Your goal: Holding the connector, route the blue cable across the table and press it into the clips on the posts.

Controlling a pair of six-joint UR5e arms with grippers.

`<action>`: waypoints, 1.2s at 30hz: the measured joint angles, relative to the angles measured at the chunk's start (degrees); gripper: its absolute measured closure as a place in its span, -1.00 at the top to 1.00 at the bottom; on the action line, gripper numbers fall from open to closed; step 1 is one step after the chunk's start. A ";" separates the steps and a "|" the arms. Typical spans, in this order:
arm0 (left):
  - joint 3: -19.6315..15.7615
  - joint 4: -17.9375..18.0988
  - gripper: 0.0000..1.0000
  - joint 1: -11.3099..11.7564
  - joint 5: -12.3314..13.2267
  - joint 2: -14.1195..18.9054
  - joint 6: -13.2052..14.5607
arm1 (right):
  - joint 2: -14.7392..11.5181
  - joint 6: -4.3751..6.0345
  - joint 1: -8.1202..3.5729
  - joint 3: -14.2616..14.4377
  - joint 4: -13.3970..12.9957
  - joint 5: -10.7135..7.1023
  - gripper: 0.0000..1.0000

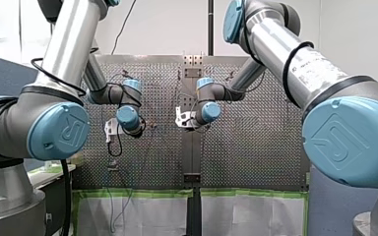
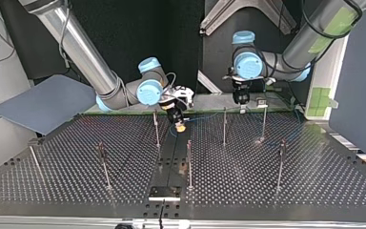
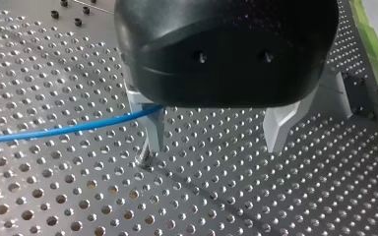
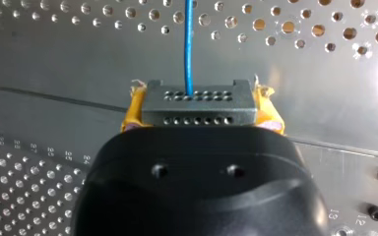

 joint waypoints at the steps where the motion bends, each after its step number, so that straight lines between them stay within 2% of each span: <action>1: -0.34 -0.16 0.98 -0.18 -0.01 0.44 0.12 | 0.00 0.00 0.00 0.01 0.00 0.00 -1.00; 10: -3.11 0.67 0.98 -2.55 0.79 4.75 -0.32 | 0.00 0.20 0.04 -0.01 0.00 -0.11 -1.00; 17: -3.24 1.19 0.98 -4.41 3.26 7.21 -1.04 | 0.00 0.75 -0.30 0.00 -0.03 -0.09 -1.00; 26: -3.22 3.55 0.98 -6.29 3.88 7.20 -1.94 | -0.04 1.48 -1.15 0.03 -0.06 -0.23 -1.00; 36: -0.87 3.52 0.98 -7.72 3.53 3.86 -2.20 | -0.02 1.78 -1.27 0.03 -0.05 -0.58 -1.00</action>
